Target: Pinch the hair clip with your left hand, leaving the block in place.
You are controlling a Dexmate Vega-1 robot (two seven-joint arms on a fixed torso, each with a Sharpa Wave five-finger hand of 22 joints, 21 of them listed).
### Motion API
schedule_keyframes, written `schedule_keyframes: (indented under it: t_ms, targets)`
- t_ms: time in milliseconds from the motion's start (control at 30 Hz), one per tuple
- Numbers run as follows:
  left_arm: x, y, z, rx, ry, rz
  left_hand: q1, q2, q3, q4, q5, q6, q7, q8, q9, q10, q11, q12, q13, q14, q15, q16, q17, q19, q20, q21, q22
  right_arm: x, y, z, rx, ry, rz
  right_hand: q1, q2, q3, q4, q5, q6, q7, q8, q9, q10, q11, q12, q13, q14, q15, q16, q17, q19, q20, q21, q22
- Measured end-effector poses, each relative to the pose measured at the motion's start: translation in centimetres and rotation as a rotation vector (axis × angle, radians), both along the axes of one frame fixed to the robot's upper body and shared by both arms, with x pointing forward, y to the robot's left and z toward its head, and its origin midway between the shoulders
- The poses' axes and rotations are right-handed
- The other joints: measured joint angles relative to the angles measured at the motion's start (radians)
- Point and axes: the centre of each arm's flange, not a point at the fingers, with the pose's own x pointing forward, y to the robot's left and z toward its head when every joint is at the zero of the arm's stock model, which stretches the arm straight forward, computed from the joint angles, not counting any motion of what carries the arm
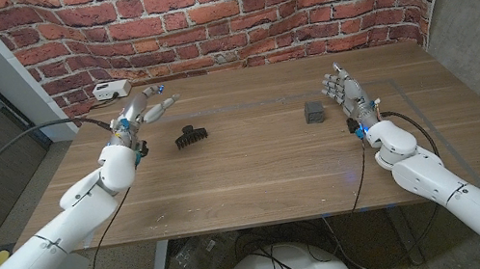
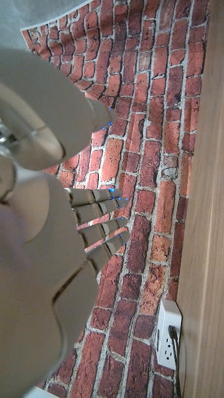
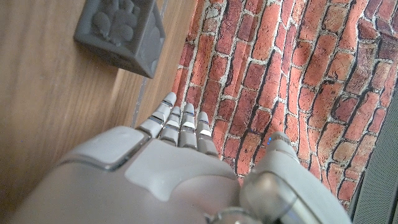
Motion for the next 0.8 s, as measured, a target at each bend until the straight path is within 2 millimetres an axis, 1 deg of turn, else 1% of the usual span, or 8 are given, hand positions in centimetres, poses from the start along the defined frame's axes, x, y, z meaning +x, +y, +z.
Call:
schedule_keyframes:
  t_ms: [100,167,400,467,500,600,700,800]
  targets:
    - [0.0,0.0,0.1,0.029,0.015,0.032,0.017,0.001,0.002,-0.010,0.000,0.011,-0.011,0.000,0.000,0.011,-0.011,0.000,0.000,0.004,-0.004,0.000,0.000,-0.007,0.007,-0.001,0.000,-0.1,0.0,0.1,0.000,-0.002,-0.001,0.003,0.004,0.000,0.000,0.000,0.000,0.000,0.000,0.000,0.000,0.000,0.000,0.000,0.000,0.000,0.000,0.000,0.010,0.004,0.000,0.000]
    - [-0.2,-0.6,0.6,0.064,0.024,0.047,0.029,-0.002,0.008,-0.016,0.000,0.021,-0.021,0.000,0.000,0.018,-0.018,0.000,0.000,0.010,-0.001,0.000,0.000,-0.016,0.016,-0.005,0.000,-0.2,-0.1,0.1,0.001,-0.003,-0.003,0.004,0.004,0.000,0.000,0.000,0.000,0.000,0.000,0.000,0.000,0.000,0.000,0.000,0.000,0.000,0.000,0.000,0.012,0.001,0.000,0.000]
    - [-0.2,-1.4,1.4,0.152,0.083,0.106,0.064,-0.005,0.010,-0.035,0.000,0.041,-0.041,0.004,0.000,0.044,-0.043,0.000,0.000,0.023,-0.002,0.000,0.000,-0.023,0.023,-0.012,0.000,-0.3,-0.2,0.1,0.001,-0.004,-0.006,0.009,0.009,0.004,-0.004,0.000,0.000,0.000,0.000,0.000,0.000,0.000,0.000,0.000,0.005,-0.005,0.000,0.000,0.012,0.001,-0.009,0.000]
    - [-0.1,-1.5,1.4,0.172,0.103,0.122,0.066,-0.005,0.010,-0.035,0.000,0.046,-0.046,0.004,0.000,0.047,-0.046,0.000,0.000,0.023,-0.002,0.000,0.000,-0.023,0.023,-0.012,0.000,-0.3,-0.2,0.1,0.002,-0.005,-0.006,0.009,0.009,0.004,-0.004,0.000,0.000,0.000,0.000,0.000,0.005,0.005,0.000,0.000,0.005,-0.005,0.000,0.000,0.012,0.001,-0.009,0.000]
    - [-0.2,-1.7,1.5,0.179,0.099,0.120,0.073,-0.005,0.010,-0.041,0.000,0.046,-0.046,0.004,0.000,0.047,-0.046,-0.003,0.000,0.023,-0.002,0.000,0.000,-0.023,0.023,-0.012,0.000,-0.3,-0.3,0.1,0.002,-0.005,-0.007,0.010,0.010,0.004,-0.004,0.000,0.000,0.000,0.000,0.000,0.005,0.005,0.000,0.000,0.005,-0.005,0.000,0.000,0.012,0.001,-0.009,0.000]
    - [-0.1,-2.1,1.8,0.221,0.129,0.149,0.114,-0.010,0.021,-0.060,0.000,0.059,-0.066,0.004,0.000,0.062,-0.061,-0.008,0.000,0.034,-0.002,0.000,0.000,-0.026,0.026,-0.012,0.000,-0.3,-0.3,0.2,0.002,-0.005,-0.007,0.013,0.013,0.008,-0.008,0.000,0.000,0.000,0.000,0.000,0.005,0.005,0.000,0.000,0.005,-0.005,0.000,0.000,0.012,0.002,-0.009,0.000]
    - [-0.1,-2.6,2.0,0.245,0.139,0.156,0.165,-0.015,0.029,-0.091,0.005,0.069,-0.087,0.004,0.005,0.079,-0.080,-0.015,0.000,0.047,-0.004,0.000,-0.005,-0.022,0.031,-0.012,0.000,-0.3,-0.4,0.2,0.003,-0.005,-0.008,0.017,0.017,0.008,-0.008,0.000,0.000,0.000,0.000,0.000,0.005,0.005,0.000,0.000,0.005,-0.005,0.000,0.000,0.012,0.002,-0.009,0.000]
    - [0.1,-2.5,2.0,0.281,0.175,0.201,0.196,-0.017,0.038,-0.110,0.005,0.071,-0.104,0.004,0.005,0.085,-0.099,-0.016,0.000,0.047,-0.004,0.000,-0.005,-0.022,0.030,-0.012,0.000,-0.3,-0.5,0.1,0.002,-0.004,-0.009,0.022,0.022,0.011,-0.011,0.000,0.000,0.000,0.000,0.000,0.005,0.005,0.000,0.000,0.005,-0.005,0.000,0.000,0.012,0.002,-0.009,0.000]
